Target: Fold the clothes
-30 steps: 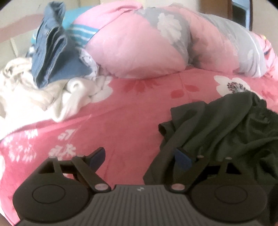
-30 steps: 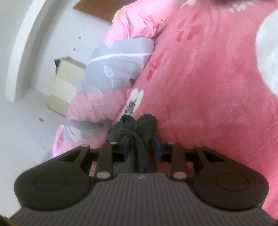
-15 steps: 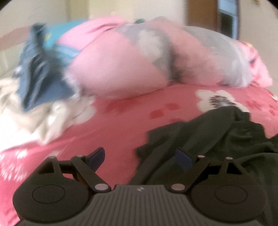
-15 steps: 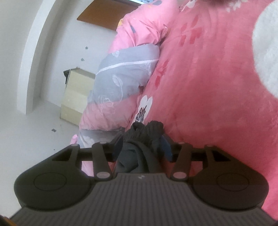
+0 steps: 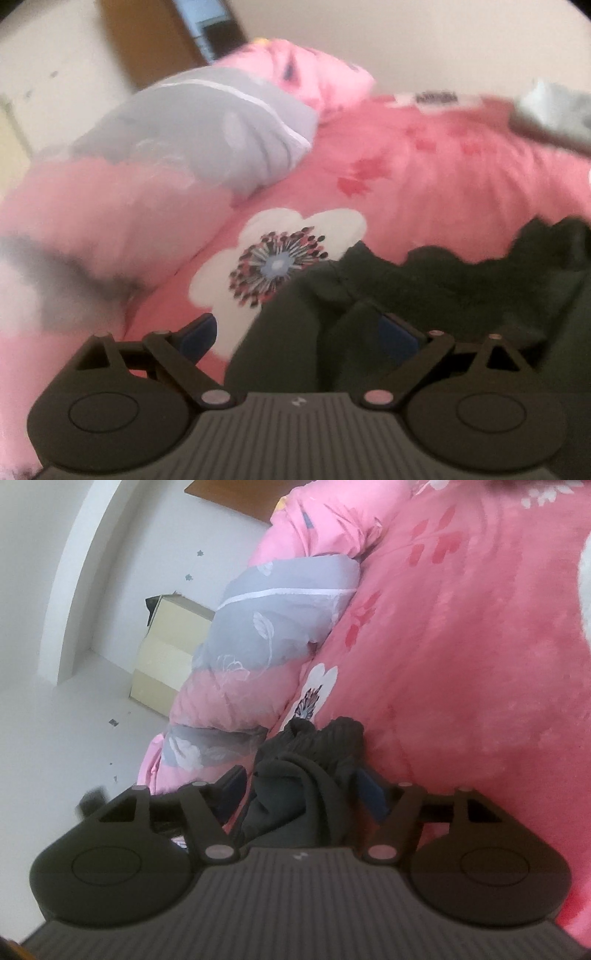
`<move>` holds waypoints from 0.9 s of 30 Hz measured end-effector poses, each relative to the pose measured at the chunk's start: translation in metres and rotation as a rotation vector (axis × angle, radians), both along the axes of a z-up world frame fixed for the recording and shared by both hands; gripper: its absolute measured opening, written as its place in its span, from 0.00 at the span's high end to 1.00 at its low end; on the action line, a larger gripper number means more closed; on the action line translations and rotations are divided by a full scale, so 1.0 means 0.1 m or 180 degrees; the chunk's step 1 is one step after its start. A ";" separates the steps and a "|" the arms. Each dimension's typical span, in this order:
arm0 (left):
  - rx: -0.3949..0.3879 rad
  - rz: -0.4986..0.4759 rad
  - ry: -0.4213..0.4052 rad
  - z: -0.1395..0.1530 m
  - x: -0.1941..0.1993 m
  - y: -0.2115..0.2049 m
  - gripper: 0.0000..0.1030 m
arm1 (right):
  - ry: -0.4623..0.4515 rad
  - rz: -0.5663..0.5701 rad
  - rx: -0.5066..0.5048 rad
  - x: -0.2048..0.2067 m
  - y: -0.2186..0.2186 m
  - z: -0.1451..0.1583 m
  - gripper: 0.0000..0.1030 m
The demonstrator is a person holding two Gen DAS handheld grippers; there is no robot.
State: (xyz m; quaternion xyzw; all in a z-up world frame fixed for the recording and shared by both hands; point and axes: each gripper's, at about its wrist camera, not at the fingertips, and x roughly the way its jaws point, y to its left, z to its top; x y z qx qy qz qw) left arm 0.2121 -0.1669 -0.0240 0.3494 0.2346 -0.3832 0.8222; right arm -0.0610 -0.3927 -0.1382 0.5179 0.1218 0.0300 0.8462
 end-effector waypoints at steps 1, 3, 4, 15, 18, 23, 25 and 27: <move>0.0011 -0.0047 0.0114 -0.04 0.11 -0.05 0.08 | 0.0005 0.0015 -0.0014 0.01 0.00 0.00 0.34; -0.0015 -0.0098 0.0375 -0.11 0.33 -0.11 0.10 | 0.0011 0.0043 -0.0042 0.02 0.01 0.02 0.31; -0.0028 -0.0103 0.0499 -0.14 0.43 -0.13 0.10 | 0.0011 0.0058 -0.0053 0.04 0.02 0.02 0.30; -0.0175 -0.0237 0.1115 -0.59 0.90 -0.29 0.40 | 0.0092 0.0245 -0.0314 0.18 0.14 0.10 0.26; -0.0231 -0.0289 0.1058 -0.57 0.83 -0.30 0.66 | 0.0106 0.0318 -0.0368 0.21 0.17 0.11 0.26; -0.0118 -0.0406 0.0620 -0.50 0.50 -0.36 0.93 | 0.0198 0.0382 -0.0487 0.29 0.24 0.12 0.45; -0.0130 -0.0335 0.0467 -0.43 0.38 -0.34 0.93 | 0.0262 0.0381 -0.0519 0.32 0.26 0.11 0.56; -0.0188 -0.0219 0.0324 -0.30 0.27 -0.28 0.94 | 0.0324 0.0404 -0.0561 0.36 0.28 0.10 0.75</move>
